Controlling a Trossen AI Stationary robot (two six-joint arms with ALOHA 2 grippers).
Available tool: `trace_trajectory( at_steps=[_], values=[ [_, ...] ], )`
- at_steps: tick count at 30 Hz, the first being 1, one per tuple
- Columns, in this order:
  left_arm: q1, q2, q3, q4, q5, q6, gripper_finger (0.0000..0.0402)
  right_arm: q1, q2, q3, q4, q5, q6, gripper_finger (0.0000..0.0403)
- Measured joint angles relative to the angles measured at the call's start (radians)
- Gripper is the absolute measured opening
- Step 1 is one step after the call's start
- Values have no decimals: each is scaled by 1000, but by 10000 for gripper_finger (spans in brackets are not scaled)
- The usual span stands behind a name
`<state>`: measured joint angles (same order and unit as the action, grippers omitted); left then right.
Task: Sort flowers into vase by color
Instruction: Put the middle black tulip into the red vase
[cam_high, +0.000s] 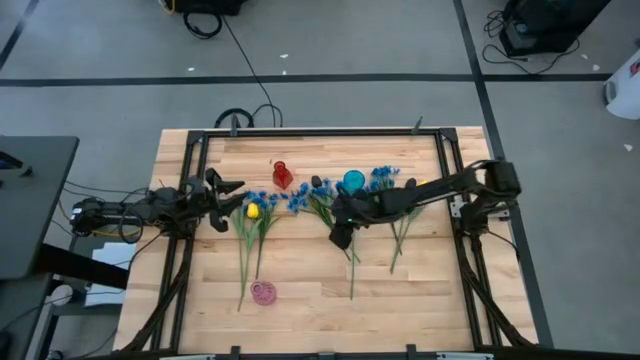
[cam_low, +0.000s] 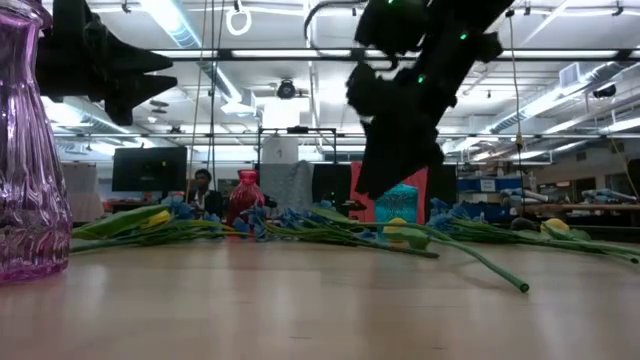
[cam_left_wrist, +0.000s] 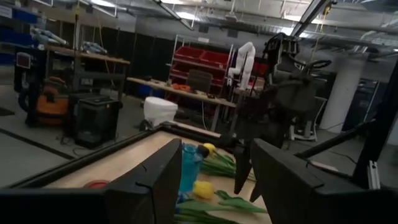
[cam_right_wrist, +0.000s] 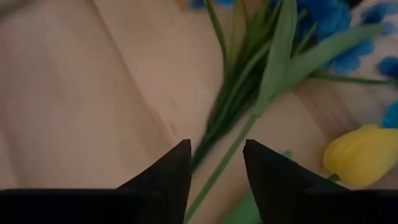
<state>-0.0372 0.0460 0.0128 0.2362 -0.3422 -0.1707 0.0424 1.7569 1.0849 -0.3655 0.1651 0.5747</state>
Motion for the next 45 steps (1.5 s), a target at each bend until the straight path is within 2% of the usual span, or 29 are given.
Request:
trace_trajectory(
  at_steps=[5,10,13,18,25,29,34,37,40,45],
  values=[
    [0,0,0,20,-10,15,198,-7,83,48,-30,-28,-23,149],
    [0,0,0,39,-76,65,198,-20,143,107,-117,-32,-20,139],
    [0,0,0,41,-110,85,198,-30,172,138,-153,-37,-3,126],
    [0,0,0,25,-110,88,198,-32,201,163,-190,-55,6,89],
    [0,0,0,22,-109,88,198,-32,193,166,-214,-52,6,16],
    [0,0,0,20,-108,88,198,-31,153,166,-198,-31,0,20],
    [0,0,0,20,-107,88,198,-28,57,166,-185,65,-8,25],
    [0,1,0,20,-130,71,198,-18,-5,166,-121,133,-72,14],
    [1,29,0,22,-185,46,198,-18,-45,166,38,146,-183,15],
    [8,138,0,40,-189,31,198,-71,-35,166,353,30,-343,35]
  ],
)
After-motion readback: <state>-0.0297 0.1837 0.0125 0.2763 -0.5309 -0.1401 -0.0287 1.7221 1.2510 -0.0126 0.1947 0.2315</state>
